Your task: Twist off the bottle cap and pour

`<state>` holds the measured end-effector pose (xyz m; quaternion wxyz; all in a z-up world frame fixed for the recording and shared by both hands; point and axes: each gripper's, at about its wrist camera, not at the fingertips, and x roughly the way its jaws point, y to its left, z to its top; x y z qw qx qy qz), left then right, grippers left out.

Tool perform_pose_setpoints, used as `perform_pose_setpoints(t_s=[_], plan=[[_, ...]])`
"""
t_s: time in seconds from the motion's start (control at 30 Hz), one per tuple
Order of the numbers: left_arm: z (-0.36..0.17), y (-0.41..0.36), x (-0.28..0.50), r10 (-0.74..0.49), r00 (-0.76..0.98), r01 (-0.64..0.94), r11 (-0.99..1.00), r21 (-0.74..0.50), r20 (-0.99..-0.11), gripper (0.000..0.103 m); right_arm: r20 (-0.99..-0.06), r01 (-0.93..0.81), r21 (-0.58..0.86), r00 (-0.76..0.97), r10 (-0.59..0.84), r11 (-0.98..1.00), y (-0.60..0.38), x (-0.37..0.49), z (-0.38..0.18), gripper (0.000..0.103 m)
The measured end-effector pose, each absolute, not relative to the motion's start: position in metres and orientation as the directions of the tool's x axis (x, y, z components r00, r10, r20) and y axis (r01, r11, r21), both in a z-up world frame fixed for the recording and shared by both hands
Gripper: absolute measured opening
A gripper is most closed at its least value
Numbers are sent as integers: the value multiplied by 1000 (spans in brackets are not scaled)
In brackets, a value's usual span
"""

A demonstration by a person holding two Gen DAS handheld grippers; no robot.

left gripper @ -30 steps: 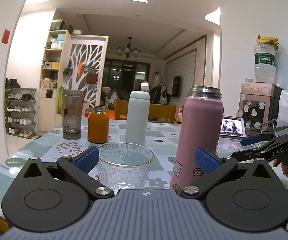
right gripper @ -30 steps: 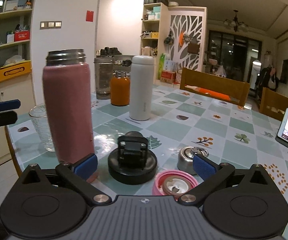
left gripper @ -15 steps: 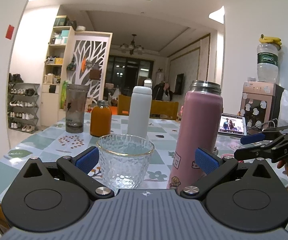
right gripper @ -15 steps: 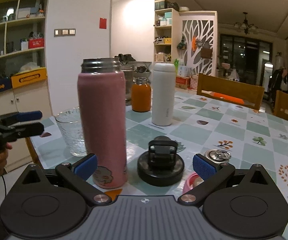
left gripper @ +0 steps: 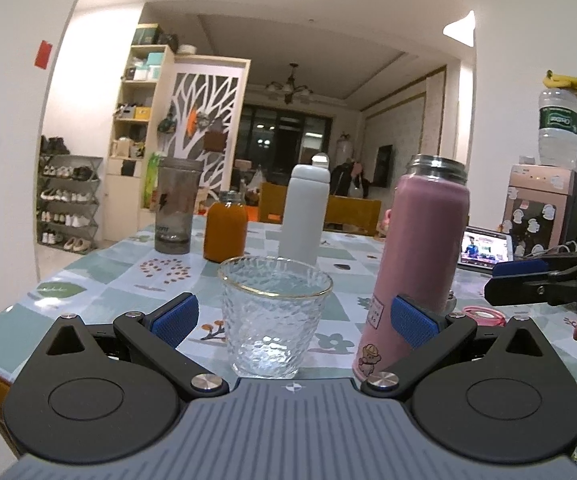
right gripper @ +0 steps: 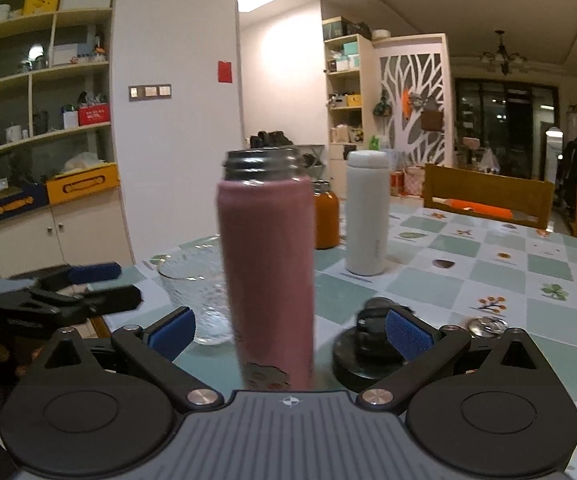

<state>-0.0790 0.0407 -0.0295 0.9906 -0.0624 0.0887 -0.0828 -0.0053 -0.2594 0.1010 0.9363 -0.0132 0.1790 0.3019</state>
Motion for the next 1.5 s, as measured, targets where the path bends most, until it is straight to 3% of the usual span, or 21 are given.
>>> perform_pose_setpoints(t_s=[1.5], plan=[[-28,26,-81,-97,981,78,990,-118,-165,103,-349,-506,62,797,494,860,-215,11,85,103]])
